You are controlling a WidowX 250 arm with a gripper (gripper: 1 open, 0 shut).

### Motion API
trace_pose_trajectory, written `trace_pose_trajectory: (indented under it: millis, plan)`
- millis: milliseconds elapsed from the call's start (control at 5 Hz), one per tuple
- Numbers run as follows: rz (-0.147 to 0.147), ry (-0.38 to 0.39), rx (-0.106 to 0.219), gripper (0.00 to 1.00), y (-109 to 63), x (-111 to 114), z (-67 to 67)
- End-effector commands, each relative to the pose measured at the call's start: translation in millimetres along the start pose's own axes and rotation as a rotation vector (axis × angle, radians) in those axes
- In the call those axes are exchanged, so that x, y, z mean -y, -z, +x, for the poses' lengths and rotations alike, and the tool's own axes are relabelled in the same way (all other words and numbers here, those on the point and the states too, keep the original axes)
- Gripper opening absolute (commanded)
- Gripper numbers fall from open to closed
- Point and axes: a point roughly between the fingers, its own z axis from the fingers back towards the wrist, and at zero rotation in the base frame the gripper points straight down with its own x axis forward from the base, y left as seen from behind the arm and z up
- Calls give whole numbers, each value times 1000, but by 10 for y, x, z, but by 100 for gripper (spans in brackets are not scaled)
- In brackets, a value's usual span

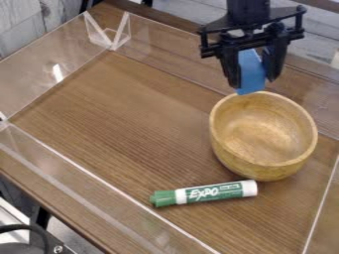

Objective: Remove the blue block from inside the brown bowl and put it on the table

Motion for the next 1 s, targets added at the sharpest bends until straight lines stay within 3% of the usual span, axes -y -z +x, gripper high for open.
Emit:
trace_pose_trajectory:
  millis: [0, 400, 800]
  plan:
    - [-51, 77, 45, 0, -273, -124, -29]
    - [-46, 237, 7, 0, -324, -683, 19]
    - [-54, 345, 1, 0, -233, -1078, -16]
